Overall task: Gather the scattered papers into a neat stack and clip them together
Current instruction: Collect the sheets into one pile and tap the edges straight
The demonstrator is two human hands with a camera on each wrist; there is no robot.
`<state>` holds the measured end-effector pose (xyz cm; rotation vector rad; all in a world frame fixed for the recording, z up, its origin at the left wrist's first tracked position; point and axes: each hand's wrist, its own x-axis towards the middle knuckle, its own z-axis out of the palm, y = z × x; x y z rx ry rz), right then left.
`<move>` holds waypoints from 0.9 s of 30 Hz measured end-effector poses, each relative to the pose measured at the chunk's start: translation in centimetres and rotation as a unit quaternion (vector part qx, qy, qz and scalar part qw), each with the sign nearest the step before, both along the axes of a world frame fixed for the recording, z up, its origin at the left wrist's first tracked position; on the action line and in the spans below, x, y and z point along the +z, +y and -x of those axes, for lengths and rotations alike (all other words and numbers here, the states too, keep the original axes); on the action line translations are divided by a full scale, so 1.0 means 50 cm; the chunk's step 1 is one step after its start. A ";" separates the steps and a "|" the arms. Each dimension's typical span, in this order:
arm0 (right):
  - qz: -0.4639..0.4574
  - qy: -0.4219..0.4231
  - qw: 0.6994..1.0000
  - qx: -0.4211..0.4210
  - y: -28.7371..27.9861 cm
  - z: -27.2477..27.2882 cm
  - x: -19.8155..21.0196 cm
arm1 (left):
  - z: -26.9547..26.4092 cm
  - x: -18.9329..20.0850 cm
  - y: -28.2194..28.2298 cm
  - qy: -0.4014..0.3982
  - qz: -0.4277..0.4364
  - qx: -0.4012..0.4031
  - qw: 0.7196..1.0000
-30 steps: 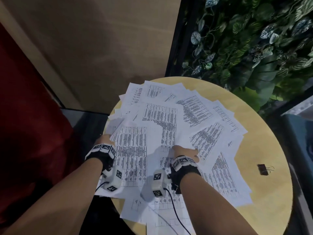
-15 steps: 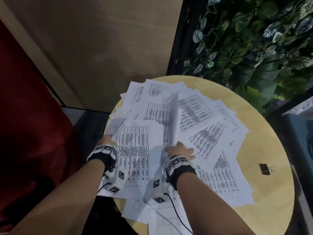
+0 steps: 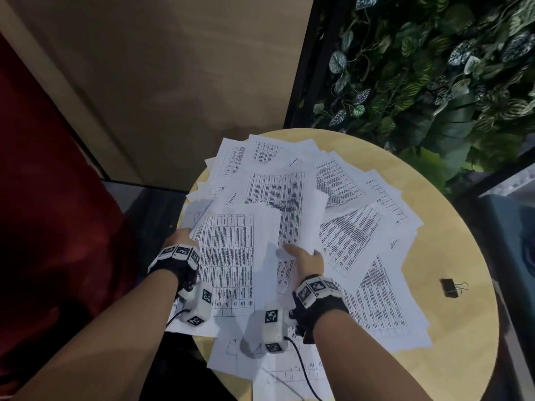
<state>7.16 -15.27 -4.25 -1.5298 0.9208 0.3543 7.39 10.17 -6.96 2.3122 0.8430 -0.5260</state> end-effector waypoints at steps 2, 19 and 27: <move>-0.044 -0.005 0.999 -0.002 -0.001 0.015 -0.004 | 0.001 0.004 -0.001 -0.004 0.006 0.001 1.000; 0.168 0.013 0.975 0.147 -0.084 -0.013 0.009 | 0.027 0.005 -0.013 -0.002 0.029 0.047 0.998; 0.222 0.051 0.948 0.223 -0.225 0.018 0.030 | 0.037 0.032 0.021 0.011 0.013 0.044 0.999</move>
